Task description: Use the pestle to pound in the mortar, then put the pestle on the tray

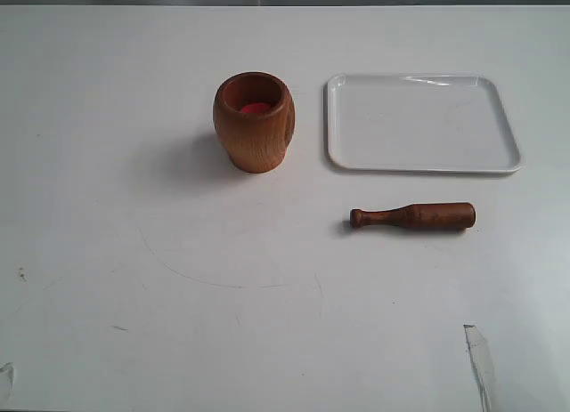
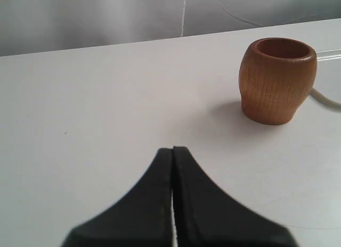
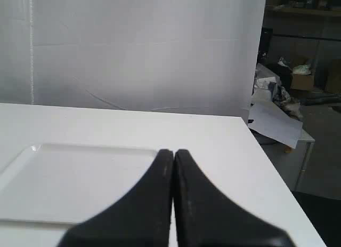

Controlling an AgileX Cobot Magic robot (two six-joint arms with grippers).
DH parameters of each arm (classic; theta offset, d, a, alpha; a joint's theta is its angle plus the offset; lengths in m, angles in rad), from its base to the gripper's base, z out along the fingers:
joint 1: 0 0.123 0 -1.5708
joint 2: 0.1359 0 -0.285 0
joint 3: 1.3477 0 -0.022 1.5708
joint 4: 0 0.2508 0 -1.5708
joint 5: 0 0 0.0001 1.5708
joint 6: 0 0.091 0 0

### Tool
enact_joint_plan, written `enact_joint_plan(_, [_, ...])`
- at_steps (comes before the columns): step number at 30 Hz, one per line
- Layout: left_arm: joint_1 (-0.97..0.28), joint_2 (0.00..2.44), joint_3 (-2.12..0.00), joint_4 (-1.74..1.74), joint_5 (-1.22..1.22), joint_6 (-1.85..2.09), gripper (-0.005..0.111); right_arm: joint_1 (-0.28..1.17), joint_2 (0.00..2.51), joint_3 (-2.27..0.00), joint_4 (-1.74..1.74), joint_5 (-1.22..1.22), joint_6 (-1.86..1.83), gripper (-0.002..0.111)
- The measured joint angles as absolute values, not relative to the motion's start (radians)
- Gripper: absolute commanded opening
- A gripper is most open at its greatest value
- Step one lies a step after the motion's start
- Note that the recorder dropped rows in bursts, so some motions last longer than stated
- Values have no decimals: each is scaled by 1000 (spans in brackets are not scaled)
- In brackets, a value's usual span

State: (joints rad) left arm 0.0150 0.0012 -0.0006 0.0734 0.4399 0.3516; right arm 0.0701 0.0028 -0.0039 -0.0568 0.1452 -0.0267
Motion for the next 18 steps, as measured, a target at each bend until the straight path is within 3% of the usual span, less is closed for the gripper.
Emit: enact_joint_plan(18, [15, 1, -1, 73, 440, 352, 0, 70, 3, -4, 52, 134, -21, 0])
